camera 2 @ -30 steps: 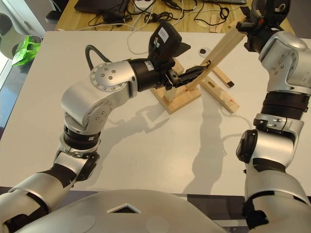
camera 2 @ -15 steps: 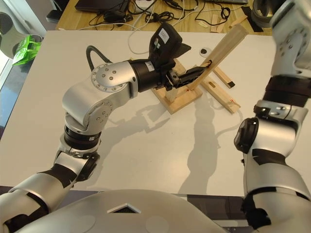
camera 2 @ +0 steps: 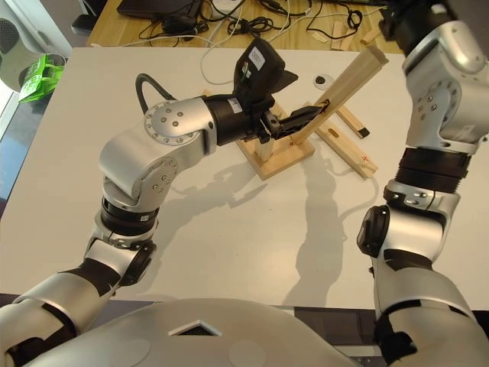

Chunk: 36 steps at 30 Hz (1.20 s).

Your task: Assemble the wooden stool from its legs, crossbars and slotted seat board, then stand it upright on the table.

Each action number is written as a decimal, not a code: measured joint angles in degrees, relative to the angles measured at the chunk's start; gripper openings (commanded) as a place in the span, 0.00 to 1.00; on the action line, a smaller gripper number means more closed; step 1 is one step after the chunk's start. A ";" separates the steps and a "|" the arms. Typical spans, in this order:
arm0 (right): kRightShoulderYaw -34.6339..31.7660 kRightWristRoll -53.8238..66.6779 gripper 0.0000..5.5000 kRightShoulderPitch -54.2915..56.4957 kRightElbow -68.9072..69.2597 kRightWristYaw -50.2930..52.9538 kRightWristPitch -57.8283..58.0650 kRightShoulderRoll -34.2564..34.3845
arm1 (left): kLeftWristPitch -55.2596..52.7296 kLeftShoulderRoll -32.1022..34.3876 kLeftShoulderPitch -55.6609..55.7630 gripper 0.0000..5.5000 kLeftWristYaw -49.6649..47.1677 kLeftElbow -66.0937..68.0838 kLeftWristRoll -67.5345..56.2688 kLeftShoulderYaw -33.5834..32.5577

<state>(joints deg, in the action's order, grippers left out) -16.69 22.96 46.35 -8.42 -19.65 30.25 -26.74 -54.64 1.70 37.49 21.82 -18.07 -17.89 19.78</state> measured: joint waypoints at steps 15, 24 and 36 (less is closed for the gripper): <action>-3.81 28.46 0.00 -3.11 15.78 -15.34 23.45 -6.16 | 20.76 -8.57 4.30 0.62 -12.44 1.19 -7.58 -17.26; 12.66 29.76 0.00 -1.49 24.75 4.14 27.24 15.48 | 41.02 0.05 12.30 0.62 -35.49 18.84 0.77 -40.13; 24.14 23.22 0.00 -5.50 25.92 21.28 36.20 27.65 | 42.73 0.73 12.40 0.62 -38.65 21.13 1.61 -40.54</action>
<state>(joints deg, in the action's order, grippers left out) 7.46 46.18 40.85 17.50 1.63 66.44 0.90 -11.90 2.44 49.89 -16.83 3.06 -16.28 -20.76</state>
